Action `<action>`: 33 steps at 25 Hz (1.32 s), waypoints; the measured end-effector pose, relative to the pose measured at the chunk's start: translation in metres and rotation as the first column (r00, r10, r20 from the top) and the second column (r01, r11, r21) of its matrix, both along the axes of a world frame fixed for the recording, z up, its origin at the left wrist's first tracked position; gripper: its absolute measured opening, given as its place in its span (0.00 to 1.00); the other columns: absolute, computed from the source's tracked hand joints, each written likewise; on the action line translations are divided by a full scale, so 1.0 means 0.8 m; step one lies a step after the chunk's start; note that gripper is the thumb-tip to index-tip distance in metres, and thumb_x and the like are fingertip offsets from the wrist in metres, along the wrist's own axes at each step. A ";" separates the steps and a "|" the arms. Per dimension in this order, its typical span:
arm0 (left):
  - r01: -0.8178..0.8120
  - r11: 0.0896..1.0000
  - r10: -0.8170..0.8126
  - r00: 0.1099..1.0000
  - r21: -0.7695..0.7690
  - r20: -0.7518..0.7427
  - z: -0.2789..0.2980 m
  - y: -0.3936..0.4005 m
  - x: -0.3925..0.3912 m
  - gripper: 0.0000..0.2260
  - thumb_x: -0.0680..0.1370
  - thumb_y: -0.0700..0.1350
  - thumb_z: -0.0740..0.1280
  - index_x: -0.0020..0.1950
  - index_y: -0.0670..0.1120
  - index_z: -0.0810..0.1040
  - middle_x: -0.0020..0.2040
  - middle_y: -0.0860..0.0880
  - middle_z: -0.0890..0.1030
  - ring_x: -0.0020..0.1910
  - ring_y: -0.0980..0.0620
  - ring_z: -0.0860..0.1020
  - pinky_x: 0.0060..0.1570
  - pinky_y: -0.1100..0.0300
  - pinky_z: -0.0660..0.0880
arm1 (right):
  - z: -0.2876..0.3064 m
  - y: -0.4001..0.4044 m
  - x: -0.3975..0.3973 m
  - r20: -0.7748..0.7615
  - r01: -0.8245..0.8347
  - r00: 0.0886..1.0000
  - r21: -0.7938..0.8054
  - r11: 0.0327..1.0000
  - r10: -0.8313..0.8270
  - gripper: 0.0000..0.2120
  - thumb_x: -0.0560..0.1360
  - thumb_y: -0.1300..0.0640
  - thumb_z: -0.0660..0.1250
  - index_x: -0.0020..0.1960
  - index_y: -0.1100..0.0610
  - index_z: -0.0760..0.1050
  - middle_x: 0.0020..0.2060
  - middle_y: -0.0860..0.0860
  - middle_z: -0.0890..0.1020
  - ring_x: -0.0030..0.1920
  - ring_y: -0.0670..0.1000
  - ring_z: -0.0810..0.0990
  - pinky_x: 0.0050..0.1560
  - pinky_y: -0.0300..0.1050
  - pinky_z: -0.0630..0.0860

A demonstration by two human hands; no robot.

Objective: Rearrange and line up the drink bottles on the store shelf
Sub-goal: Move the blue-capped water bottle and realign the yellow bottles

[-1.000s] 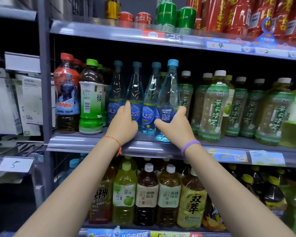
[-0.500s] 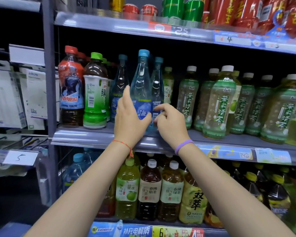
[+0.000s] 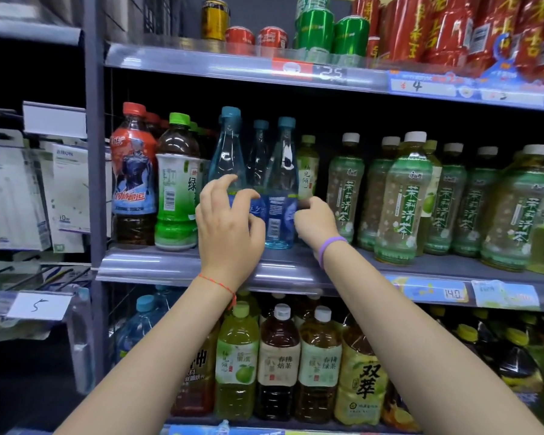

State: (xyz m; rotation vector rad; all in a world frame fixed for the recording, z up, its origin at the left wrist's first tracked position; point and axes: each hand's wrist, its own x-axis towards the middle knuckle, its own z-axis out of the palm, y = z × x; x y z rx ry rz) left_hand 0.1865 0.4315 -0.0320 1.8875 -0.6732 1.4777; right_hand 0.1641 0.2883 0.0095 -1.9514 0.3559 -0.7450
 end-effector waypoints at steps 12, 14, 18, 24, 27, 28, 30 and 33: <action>0.373 0.926 -0.372 0.928 0.052 -0.029 0.021 -0.167 -0.088 0.11 0.73 0.46 0.58 0.39 0.49 0.80 0.30 0.51 0.79 0.30 0.46 0.76 0.27 0.56 0.71 | 0.014 -0.132 -0.126 0.559 0.343 0.820 -0.310 0.887 -0.121 0.11 0.71 0.65 0.57 0.40 0.55 0.78 0.35 0.50 0.80 0.36 0.51 0.76 0.38 0.48 0.73; 0.429 0.901 -0.430 0.903 0.058 0.006 0.027 -0.216 -0.113 0.10 0.74 0.45 0.59 0.43 0.49 0.81 0.32 0.51 0.80 0.30 0.49 0.76 0.28 0.54 0.73 | 0.012 -0.187 -0.148 0.661 0.456 0.730 -0.279 0.845 -0.176 0.13 0.70 0.65 0.59 0.53 0.58 0.75 0.47 0.53 0.76 0.45 0.53 0.75 0.47 0.49 0.73; 0.517 0.852 -0.516 0.856 0.084 -0.029 0.032 -0.329 -0.164 0.17 0.75 0.45 0.62 0.64 0.48 0.77 0.52 0.51 0.82 0.49 0.51 0.79 0.44 0.57 0.74 | 0.004 -0.307 -0.194 0.664 0.618 0.643 -0.155 0.770 -0.383 0.28 0.67 0.65 0.64 0.67 0.63 0.67 0.61 0.59 0.70 0.61 0.60 0.69 0.63 0.53 0.65; 0.441 0.896 -0.423 0.886 0.062 -0.189 0.025 -0.487 -0.210 0.23 0.74 0.46 0.62 0.68 0.42 0.70 0.62 0.42 0.73 0.63 0.43 0.71 0.63 0.53 0.67 | 0.001 -0.475 -0.250 0.273 0.460 0.871 -0.166 0.872 -0.408 0.31 0.72 0.52 0.72 0.68 0.61 0.64 0.63 0.58 0.73 0.63 0.59 0.73 0.59 0.50 0.70; 0.476 0.878 -0.456 0.866 0.057 -0.203 0.022 -0.548 -0.233 0.12 0.74 0.43 0.62 0.56 0.42 0.77 0.52 0.45 0.77 0.52 0.45 0.75 0.53 0.51 0.72 | -0.007 -0.519 -0.260 0.056 0.143 0.989 -0.190 0.971 -0.134 0.25 0.72 0.47 0.74 0.61 0.58 0.70 0.56 0.54 0.80 0.55 0.55 0.79 0.46 0.41 0.69; 0.460 0.886 -0.437 0.871 0.060 -0.226 0.021 -0.562 -0.239 0.11 0.74 0.42 0.62 0.54 0.42 0.77 0.49 0.46 0.77 0.50 0.45 0.75 0.52 0.52 0.72 | -0.008 -0.527 -0.263 0.049 0.100 0.995 -0.213 0.972 -0.091 0.23 0.72 0.48 0.74 0.60 0.57 0.71 0.54 0.53 0.80 0.52 0.54 0.79 0.45 0.40 0.68; 0.390 0.920 -0.369 0.889 0.028 -0.270 0.020 -0.584 -0.246 0.10 0.74 0.43 0.60 0.53 0.43 0.75 0.48 0.46 0.76 0.50 0.43 0.74 0.50 0.54 0.68 | -0.006 -0.542 -0.269 0.054 0.048 0.998 -0.239 0.970 -0.036 0.22 0.72 0.48 0.73 0.60 0.57 0.70 0.51 0.50 0.79 0.49 0.52 0.77 0.45 0.41 0.69; 0.355 0.934 -0.332 0.829 -0.035 -0.451 0.028 -0.605 -0.258 0.13 0.80 0.44 0.59 0.63 0.43 0.71 0.58 0.43 0.77 0.58 0.41 0.74 0.53 0.53 0.67 | -0.004 -0.565 -0.276 0.054 0.079 0.996 -0.262 0.962 -0.067 0.23 0.72 0.45 0.72 0.59 0.56 0.67 0.53 0.51 0.79 0.51 0.54 0.79 0.48 0.47 0.75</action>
